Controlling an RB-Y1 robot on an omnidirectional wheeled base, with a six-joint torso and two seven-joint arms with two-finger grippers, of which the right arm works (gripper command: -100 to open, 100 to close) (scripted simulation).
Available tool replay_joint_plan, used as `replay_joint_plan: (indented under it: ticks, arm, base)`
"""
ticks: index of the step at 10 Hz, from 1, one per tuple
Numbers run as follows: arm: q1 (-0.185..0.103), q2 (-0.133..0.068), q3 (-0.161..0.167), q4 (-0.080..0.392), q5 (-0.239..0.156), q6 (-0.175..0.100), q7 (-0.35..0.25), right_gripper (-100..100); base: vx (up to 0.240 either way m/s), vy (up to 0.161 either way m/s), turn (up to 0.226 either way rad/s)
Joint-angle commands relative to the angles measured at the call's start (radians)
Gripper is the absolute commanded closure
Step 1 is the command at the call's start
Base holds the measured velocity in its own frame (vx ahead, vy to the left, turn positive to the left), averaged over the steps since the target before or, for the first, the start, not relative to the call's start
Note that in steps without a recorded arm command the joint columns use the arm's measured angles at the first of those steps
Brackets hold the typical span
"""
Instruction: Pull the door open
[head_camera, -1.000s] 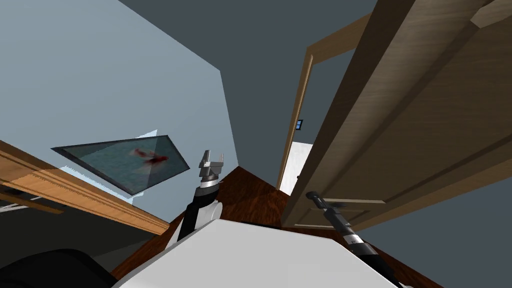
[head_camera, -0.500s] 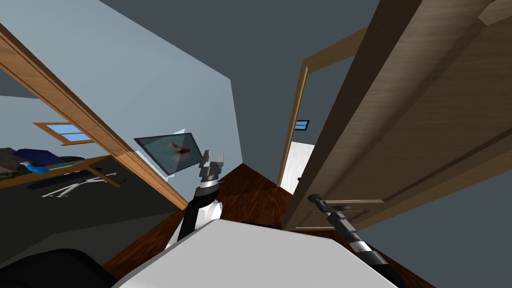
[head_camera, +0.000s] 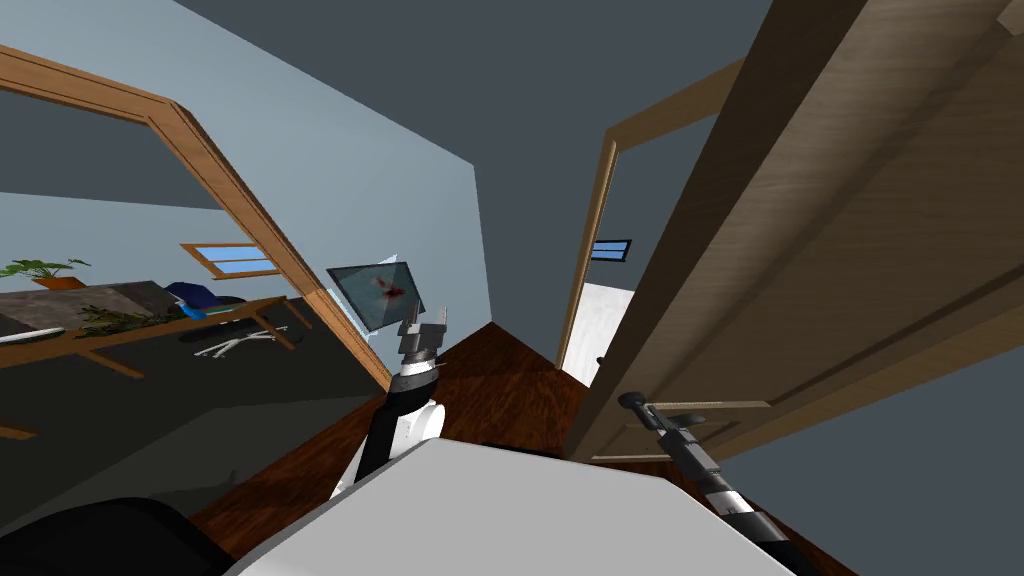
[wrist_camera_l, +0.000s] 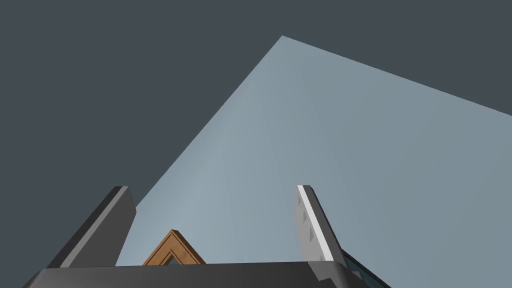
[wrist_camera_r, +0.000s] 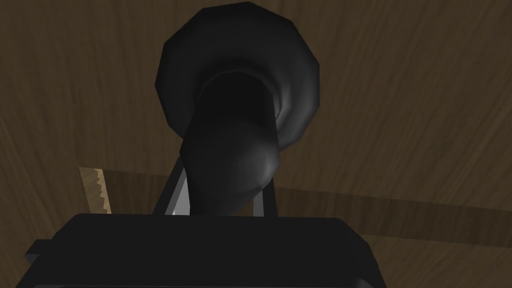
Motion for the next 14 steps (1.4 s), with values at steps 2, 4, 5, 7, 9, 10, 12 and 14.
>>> replay_joint_plan:
  ticks: [2, 4, 5, 7, 9, 10, 12, 14]
  arm:
    - [0.006, -0.005, 0.005, 0.015, 0.0, -0.03, -0.002, 100]
    - [0.01, -0.009, 0.007, 0.029, -0.002, -0.051, -0.005, 100]
    - [0.012, -0.011, 0.009, 0.035, -0.003, -0.061, -0.006, 100]
    - [0.015, -0.015, 0.011, 0.047, -0.004, -0.079, -0.008, 100]
    - [0.019, -0.019, 0.013, 0.058, -0.005, -0.096, -0.011, 100]
    - [0.016, -0.014, 0.017, 0.058, -0.002, -0.092, -0.012, 100]
    - [0.013, -0.015, 0.02, 0.069, -0.001, -0.101, -0.014, 100]
    - [0.01, -0.017, 0.021, 0.078, 0.0, -0.108, -0.016, 100]
  base:
    - [-0.195, -0.082, 0.175]
    - [-0.212, -0.097, 0.176]
    - [-0.215, -0.092, 0.207]
    - [-0.196, -0.081, 0.17]
    - [-0.205, -0.091, 0.147]
    - [-0.087, -0.028, 0.029]
    - [-0.159, -0.059, 0.151]
    - [-0.182, -0.087, 0.143]
